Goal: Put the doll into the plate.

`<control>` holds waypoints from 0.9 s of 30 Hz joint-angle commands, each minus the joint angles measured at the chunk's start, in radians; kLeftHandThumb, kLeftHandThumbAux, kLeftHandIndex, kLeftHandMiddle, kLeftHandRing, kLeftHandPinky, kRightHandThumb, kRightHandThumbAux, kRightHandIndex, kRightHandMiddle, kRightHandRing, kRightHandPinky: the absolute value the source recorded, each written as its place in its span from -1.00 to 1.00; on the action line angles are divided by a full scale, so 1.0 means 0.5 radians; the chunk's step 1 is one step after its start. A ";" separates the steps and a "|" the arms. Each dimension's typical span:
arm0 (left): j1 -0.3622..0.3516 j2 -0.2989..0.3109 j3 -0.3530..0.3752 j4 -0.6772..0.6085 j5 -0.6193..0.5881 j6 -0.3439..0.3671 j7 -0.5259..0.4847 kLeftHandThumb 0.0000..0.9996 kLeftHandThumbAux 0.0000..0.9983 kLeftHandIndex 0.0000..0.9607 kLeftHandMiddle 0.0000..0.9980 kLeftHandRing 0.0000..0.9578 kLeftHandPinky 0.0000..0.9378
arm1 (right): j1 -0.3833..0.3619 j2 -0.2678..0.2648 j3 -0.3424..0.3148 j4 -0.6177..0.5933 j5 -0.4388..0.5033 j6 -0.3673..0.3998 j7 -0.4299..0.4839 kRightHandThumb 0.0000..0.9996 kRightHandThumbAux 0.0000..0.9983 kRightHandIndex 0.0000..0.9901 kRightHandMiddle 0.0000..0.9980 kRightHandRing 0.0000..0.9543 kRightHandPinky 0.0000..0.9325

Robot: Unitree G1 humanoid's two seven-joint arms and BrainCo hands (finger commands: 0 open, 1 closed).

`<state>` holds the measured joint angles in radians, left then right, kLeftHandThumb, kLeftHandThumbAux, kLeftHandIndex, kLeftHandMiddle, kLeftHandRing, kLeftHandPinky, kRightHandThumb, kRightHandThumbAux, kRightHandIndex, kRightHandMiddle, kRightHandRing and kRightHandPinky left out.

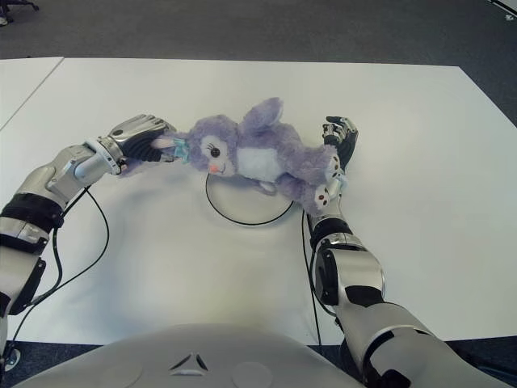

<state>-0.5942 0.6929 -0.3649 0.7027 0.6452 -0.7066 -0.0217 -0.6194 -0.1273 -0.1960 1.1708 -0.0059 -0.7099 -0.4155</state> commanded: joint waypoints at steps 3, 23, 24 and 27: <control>0.112 0.032 0.056 0.112 -0.044 -0.080 0.087 -0.23 0.10 0.72 0.78 0.81 0.84 | 0.667 0.156 0.071 0.323 -0.118 -0.019 -0.004 0.45 0.44 -0.13 -0.25 -0.07 0.00; -0.009 0.013 -0.037 0.200 0.141 -0.106 0.262 -0.27 -0.17 -0.40 -0.12 0.03 0.13 | 0.658 0.161 0.048 0.329 -0.092 0.009 0.028 0.44 0.44 -0.14 -0.26 -0.20 -0.11; -0.013 0.015 -0.044 0.199 0.151 -0.099 0.258 -0.29 -0.18 -0.45 -0.20 -0.05 0.05 | 0.658 0.161 0.047 0.329 -0.091 0.010 0.029 0.44 0.44 -0.14 -0.26 -0.20 -0.11; -0.022 0.021 -0.059 0.200 0.174 -0.086 0.255 -0.33 -0.18 -0.58 -0.39 -0.30 -0.23 | 0.658 0.162 0.045 0.329 -0.090 0.007 0.031 0.44 0.44 -0.14 -0.26 -0.21 -0.11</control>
<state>-0.5859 0.6932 -0.3677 0.7633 0.6716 -0.7604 0.0786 -0.6194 -0.1272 -0.1966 1.1708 -0.0058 -0.7104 -0.4141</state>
